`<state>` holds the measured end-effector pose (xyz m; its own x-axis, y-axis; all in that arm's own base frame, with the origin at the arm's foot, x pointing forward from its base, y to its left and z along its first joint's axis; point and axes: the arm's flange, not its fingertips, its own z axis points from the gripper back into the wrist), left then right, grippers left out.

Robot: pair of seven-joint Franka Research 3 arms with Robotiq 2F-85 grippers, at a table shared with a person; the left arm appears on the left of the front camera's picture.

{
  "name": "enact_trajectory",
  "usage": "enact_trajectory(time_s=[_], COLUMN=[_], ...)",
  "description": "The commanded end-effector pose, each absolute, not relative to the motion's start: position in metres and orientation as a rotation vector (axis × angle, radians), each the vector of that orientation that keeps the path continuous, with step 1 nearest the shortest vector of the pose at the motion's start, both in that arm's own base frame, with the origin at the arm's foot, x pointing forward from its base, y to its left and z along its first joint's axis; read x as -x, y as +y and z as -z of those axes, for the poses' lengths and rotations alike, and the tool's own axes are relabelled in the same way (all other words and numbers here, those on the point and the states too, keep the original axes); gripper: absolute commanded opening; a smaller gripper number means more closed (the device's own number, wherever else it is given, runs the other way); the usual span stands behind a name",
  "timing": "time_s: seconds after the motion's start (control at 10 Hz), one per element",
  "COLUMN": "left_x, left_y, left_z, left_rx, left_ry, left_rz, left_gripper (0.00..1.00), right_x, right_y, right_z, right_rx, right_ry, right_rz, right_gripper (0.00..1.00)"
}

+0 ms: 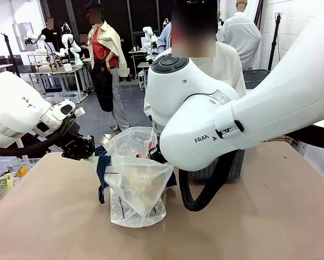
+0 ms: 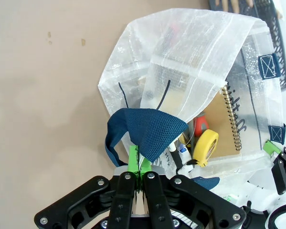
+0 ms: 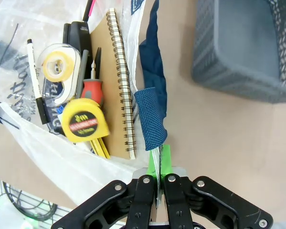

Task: Transfer purchased items from the store into the shopping bag.
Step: Move the Reusable shopping bag to the right side of the table.

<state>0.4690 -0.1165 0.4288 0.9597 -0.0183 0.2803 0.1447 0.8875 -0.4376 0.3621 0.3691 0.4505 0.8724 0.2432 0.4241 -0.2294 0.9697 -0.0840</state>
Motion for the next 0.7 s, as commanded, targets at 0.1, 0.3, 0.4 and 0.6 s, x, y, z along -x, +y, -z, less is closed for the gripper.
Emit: enact_trajectory(time_s=[0.1, 0.3, 0.4, 0.6], left_x=[-0.4691, -0.4691, -0.4691, -0.4690], left_y=[-0.1127, -0.1127, -0.1127, -0.1165], left_z=[-0.4304, -0.4304, -0.4304, -0.4288], left_rx=[0.468, 0.468, 0.468, 0.473], left_ry=[-0.276, -0.276, -0.276, -0.274], left_rz=[0.079, 0.079, 0.079, 0.086], left_gripper=[0.00, 0.00, 0.00, 0.00], right_x=[-0.3624, -0.3624, -0.3624, -0.3621], right_y=[0.3678, 0.3678, 0.3678, 0.3691], right_z=[-0.4512, -0.4512, -0.4512, -0.4505], right_rx=[0.034, 0.034, 0.034, 0.031], right_ry=[-0.447, -0.447, -0.447, -0.447], right_rz=[-0.243, -0.243, -0.243, -0.247], right_gripper=[0.00, 0.00, 0.00, 0.00])
